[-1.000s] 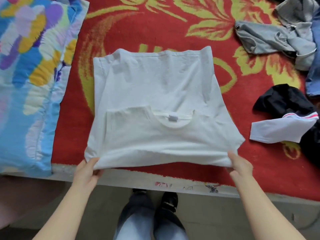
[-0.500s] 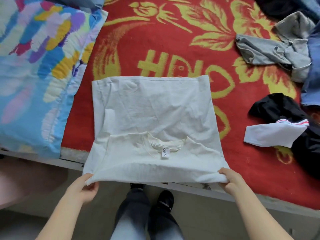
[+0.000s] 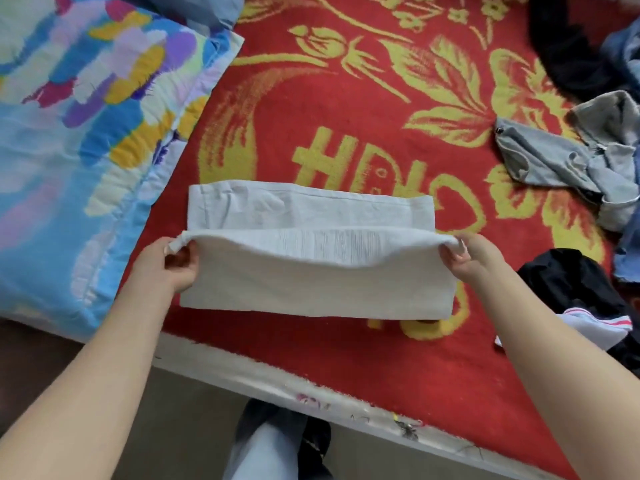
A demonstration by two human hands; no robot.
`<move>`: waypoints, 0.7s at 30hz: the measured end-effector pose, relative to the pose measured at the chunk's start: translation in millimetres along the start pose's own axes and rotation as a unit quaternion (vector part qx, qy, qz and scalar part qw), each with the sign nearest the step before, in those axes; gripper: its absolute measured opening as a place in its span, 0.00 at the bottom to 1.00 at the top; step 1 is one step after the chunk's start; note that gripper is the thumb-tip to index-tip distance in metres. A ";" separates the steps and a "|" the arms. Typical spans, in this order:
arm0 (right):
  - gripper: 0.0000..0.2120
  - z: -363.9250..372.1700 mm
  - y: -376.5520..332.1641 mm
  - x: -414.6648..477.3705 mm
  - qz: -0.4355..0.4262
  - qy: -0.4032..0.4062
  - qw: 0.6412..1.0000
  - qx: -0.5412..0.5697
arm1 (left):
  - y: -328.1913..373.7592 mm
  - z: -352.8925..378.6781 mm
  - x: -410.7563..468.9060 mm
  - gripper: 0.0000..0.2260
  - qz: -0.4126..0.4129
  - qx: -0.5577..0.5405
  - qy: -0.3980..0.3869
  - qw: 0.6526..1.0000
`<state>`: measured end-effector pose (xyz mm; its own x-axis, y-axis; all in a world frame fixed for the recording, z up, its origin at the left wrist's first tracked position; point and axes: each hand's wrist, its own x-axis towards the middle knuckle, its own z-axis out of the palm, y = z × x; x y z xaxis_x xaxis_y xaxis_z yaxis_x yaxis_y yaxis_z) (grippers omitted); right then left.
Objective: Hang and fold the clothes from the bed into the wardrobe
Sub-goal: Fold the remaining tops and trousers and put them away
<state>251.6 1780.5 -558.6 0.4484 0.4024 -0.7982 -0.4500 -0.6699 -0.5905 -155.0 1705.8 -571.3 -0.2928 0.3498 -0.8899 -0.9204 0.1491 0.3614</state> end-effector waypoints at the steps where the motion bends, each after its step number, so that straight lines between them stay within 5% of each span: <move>1: 0.18 10.5 -5.7 2.7 -0.023 -0.011 0.999 0.029 | 2.7 18.5 5.5 0.02 0.015 -0.006 -0.041 0.999; 5: 0.27 35.2 -2.2 17.5 -0.067 -0.025 0.996 -0.046 | -3.1 49.9 36.0 0.29 0.063 0.153 -0.123 0.979; 7: 0.30 36.0 19.6 31.5 -0.079 0.013 0.980 -0.180 | -19.5 40.6 55.0 0.35 0.148 0.365 -0.072 0.917; 8: 0.32 33.5 31.8 34.7 -0.095 0.040 0.960 -0.259 | -30.0 29.6 65.8 0.38 0.202 0.492 -0.055 0.845; 10: 0.34 28.6 56.6 48.0 -0.102 0.078 0.915 -0.382 | -48.9 10.9 87.0 0.39 0.283 0.719 -0.008 0.635; 12: 0.34 21.3 76.0 58.8 -0.080 0.092 0.883 -0.452 | -59.9 -2.9 90.5 0.35 0.330 0.834 0.001 0.443; 13: 0.33 18.5 84.1 63.7 -0.077 0.100 0.860 -0.495 | -62.4 -6.8 88.9 0.34 0.337 0.861 -0.011 0.380; 15: 0.29 13.6 95.5 64.3 -0.160 0.111 0.752 -0.630 | -62.6 -18.8 101.3 0.35 0.389 0.873 -0.042 0.292; 18: 0.26 16.5 110.4 65.1 -0.357 0.029 0.577 -0.734 | -64.5 -21.6 122.4 0.40 0.468 0.844 -0.087 0.246; 21: 0.26 46.2 111.9 67.0 -0.402 -0.035 0.505 -0.763 | -82.9 12.8 124.2 0.34 0.530 0.811 -0.117 0.220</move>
<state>195.6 1761.3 -683.6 -0.0401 0.9127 -0.4066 0.9988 0.0477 0.0088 -111.8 1748.7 -708.2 0.0742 0.9925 -0.0974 0.9903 -0.0618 0.1246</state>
